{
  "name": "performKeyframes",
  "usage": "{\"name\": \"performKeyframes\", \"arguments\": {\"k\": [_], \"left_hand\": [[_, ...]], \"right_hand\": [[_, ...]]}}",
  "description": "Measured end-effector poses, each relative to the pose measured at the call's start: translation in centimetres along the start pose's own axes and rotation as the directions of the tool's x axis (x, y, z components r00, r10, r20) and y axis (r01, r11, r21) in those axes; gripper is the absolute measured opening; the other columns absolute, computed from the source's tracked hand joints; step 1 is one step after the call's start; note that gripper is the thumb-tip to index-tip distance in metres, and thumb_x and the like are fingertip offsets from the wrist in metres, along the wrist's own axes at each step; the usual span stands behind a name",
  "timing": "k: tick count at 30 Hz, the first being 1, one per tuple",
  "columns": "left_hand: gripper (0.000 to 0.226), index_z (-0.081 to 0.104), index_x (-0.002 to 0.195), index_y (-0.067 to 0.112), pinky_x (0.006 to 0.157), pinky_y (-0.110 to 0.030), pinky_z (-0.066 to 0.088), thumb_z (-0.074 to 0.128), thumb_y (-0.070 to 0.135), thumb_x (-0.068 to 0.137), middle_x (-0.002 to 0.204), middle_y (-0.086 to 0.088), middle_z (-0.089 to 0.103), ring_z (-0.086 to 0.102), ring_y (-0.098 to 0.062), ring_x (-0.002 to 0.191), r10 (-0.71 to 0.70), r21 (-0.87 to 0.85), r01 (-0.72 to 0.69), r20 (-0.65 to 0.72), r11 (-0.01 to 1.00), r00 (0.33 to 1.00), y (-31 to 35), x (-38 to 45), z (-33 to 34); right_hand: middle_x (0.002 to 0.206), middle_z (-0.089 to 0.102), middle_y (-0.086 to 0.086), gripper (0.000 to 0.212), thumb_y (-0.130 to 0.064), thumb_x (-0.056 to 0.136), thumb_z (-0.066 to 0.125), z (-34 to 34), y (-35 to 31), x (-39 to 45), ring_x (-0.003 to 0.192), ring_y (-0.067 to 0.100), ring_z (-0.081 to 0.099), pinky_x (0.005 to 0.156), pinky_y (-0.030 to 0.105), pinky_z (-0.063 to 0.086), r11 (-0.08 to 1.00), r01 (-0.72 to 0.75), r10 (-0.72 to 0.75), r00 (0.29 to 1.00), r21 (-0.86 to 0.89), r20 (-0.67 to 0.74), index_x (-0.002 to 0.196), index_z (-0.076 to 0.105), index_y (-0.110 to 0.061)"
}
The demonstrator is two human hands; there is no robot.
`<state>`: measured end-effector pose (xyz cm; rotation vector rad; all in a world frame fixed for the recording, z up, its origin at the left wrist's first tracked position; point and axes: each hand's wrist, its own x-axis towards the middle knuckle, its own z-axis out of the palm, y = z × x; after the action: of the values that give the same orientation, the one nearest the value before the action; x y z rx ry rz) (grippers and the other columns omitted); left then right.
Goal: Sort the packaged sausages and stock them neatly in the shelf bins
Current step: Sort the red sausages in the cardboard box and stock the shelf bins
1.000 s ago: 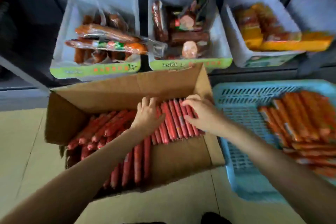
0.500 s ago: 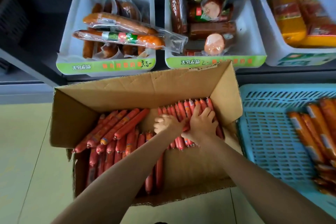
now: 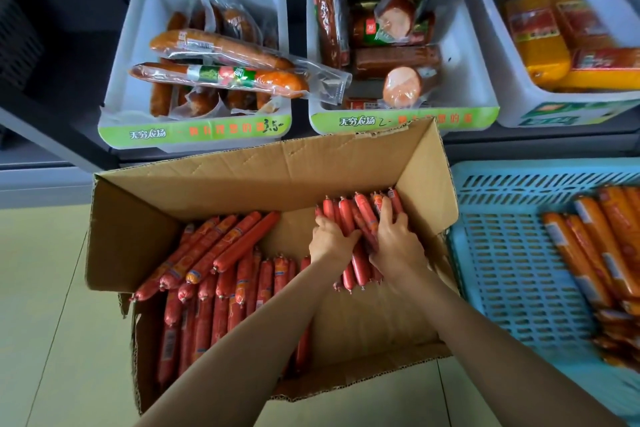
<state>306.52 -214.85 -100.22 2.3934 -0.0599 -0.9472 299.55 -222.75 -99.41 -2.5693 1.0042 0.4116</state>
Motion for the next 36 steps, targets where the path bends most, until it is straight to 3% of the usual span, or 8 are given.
{"name": "performKeyframes", "arguments": {"k": [8,13,18,22,27,31,33,36], "left_hand": [[0.079,0.018,0.138,-0.001,0.098,-0.035,0.040,0.066,0.032,0.085,0.134,-0.020,0.040,0.049,-0.033,0.121,0.044,0.105,-0.044,0.005,0.994,0.999,0.9,-1.3,1.2],[0.064,0.041,0.130,0.003,0.087,-0.029,0.044,0.072,0.026,0.080,0.123,-0.013,0.058,0.057,-0.028,0.114,-0.055,-0.131,0.058,0.033,0.990,0.998,0.7,-2.4,0.1],[0.023,0.064,0.093,0.010,0.065,-0.024,0.041,0.073,0.019,0.074,0.087,-0.008,0.067,0.064,-0.024,0.082,0.231,-0.233,-0.240,-0.068,0.942,0.971,0.4,-5.0,-4.1],[0.023,0.054,0.084,0.020,0.049,-0.027,0.043,0.068,0.005,0.075,0.065,-0.002,0.057,0.054,-0.018,0.054,0.476,-0.356,-0.571,-0.323,0.740,0.818,3.6,-8.4,-12.4],[0.028,0.048,0.088,0.024,0.062,-0.034,0.050,0.064,0.014,0.068,0.080,-0.008,0.058,0.057,-0.023,0.068,0.679,-0.096,-0.911,-0.637,0.400,0.365,10.6,-16.0,-25.6],[0.033,0.039,0.090,0.014,0.062,-0.028,0.039,0.061,0.017,0.067,0.075,0.001,0.048,0.046,-0.019,0.068,0.721,0.286,-0.904,-0.692,0.317,0.034,16.0,-20.9,-37.1],[0.034,0.035,0.091,0.014,0.063,-0.035,0.035,0.063,0.015,0.072,0.073,0.002,0.046,0.045,-0.023,0.069,0.756,0.474,-0.789,-0.654,0.392,-0.017,18.0,-21.8,-42.3],[0.033,0.039,0.095,0.014,0.061,-0.033,0.031,0.066,0.016,0.076,0.079,-0.005,0.051,0.053,-0.033,0.076,0.823,0.673,-0.546,-0.566,0.498,0.052,19.4,-21.2,-48.4]], "right_hand": [[0.142,0.031,0.014,0.088,-0.019,0.092,0.056,-3.3,1.0,-2.2,0.109,0.033,0.058,0.083,0.039,0.049,1.000,0.021,-0.022,0.999,-0.005,-0.047,0.150,-0.010,-0.014],[0.136,0.043,0.013,0.093,-0.015,0.086,0.062,-5.1,0.9,-3.1,0.109,0.033,0.059,0.085,0.038,0.049,0.988,0.126,-0.116,0.987,0.088,-0.114,0.151,-0.005,-0.019],[0.140,0.047,0.009,0.096,-0.011,0.080,0.068,-7.3,0.2,-4.6,0.116,0.030,0.056,0.097,0.040,0.047,0.904,0.260,-0.160,0.942,0.339,-0.296,0.150,0.005,-0.026],[0.141,0.046,0.007,0.097,-0.005,0.077,0.072,-12.2,-1.5,-6.6,0.115,0.024,0.055,0.088,0.024,0.042,0.799,0.454,-0.215,0.828,0.394,-0.518,0.150,0.011,-0.025],[0.126,0.050,0.000,0.094,0.000,0.069,0.078,-22.6,-7.1,-9.1,0.104,0.009,0.054,0.085,0.011,0.040,0.604,0.764,-0.264,0.462,0.229,-0.847,0.145,0.024,-0.015],[0.129,0.053,0.005,0.092,-0.011,0.072,0.072,-33.0,-13.6,-10.5,0.100,0.008,0.055,0.082,0.005,0.038,0.488,0.867,-0.291,0.277,0.107,-0.916,0.146,0.020,-0.023],[0.134,0.051,0.005,0.094,-0.001,0.072,0.073,-37.5,-16.7,-10.2,0.104,0.004,0.052,0.082,-0.007,0.030,0.479,0.876,-0.318,0.223,0.047,-0.922,0.147,0.019,-0.017],[0.139,0.051,0.009,0.089,0.005,0.072,0.069,-42.4,-20.6,-9.5,0.110,0.014,0.054,0.084,-0.005,0.026,0.505,0.862,-0.382,0.186,-0.036,-0.905,0.147,0.024,-0.010]]}}
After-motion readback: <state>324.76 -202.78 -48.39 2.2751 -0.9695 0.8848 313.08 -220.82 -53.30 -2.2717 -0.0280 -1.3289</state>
